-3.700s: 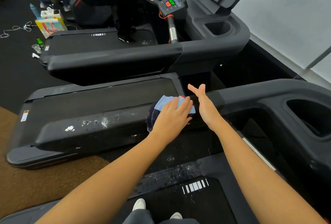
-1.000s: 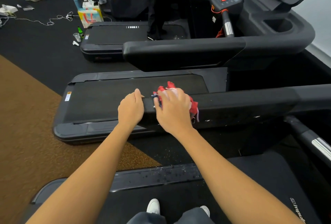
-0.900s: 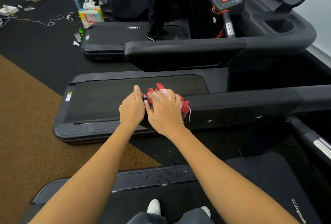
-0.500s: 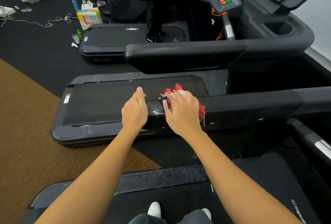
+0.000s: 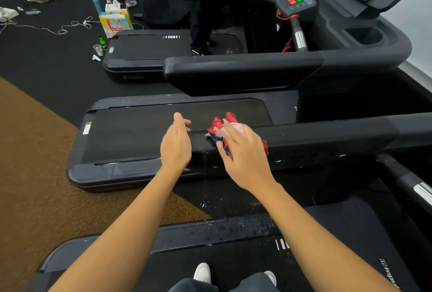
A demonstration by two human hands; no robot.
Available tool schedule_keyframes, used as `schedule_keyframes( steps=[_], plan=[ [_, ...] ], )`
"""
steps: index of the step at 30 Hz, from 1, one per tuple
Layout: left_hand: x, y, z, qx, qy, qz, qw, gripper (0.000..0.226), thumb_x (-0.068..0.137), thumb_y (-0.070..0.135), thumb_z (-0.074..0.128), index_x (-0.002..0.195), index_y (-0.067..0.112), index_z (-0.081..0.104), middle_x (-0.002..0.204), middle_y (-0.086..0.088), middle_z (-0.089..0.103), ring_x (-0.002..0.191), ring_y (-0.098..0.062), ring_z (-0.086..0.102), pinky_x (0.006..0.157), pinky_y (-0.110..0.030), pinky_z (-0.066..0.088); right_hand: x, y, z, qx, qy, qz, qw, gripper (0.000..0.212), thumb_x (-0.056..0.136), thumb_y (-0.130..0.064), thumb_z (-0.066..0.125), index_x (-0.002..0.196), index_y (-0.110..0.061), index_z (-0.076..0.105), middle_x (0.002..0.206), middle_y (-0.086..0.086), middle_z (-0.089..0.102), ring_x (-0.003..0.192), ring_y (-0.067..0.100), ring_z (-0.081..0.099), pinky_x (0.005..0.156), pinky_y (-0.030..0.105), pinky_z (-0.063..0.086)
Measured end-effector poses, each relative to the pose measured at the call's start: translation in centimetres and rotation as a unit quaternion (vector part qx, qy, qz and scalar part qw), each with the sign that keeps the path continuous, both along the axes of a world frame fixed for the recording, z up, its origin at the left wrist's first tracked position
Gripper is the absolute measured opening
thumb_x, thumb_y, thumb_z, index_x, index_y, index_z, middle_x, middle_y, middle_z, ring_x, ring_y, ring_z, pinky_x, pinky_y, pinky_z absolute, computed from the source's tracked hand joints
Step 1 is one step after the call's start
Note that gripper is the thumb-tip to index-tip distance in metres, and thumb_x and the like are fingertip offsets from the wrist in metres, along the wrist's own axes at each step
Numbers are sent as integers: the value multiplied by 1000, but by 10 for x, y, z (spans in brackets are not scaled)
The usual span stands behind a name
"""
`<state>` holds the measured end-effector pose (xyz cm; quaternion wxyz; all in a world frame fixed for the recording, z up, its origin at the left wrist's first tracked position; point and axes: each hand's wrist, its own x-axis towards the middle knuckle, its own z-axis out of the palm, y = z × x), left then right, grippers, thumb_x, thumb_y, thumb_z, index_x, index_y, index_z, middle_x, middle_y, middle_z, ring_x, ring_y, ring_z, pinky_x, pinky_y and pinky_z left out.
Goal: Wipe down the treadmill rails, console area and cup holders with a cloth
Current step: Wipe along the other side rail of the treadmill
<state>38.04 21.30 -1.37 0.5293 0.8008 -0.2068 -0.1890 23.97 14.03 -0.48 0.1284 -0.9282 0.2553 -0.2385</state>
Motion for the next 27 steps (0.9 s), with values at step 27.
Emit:
schedule_keyframes(
  steps=[27],
  plan=[
    [12, 10, 12, -115, 220, -84, 965, 74, 93, 57, 0, 118, 14, 55, 116, -9, 62, 111, -23, 56, 95, -36, 44, 41, 49, 0, -11, 42, 23, 999, 52, 85, -30, 58, 134, -19, 46, 138, 7, 46, 131, 33, 32, 108, 51, 27]
  ],
)
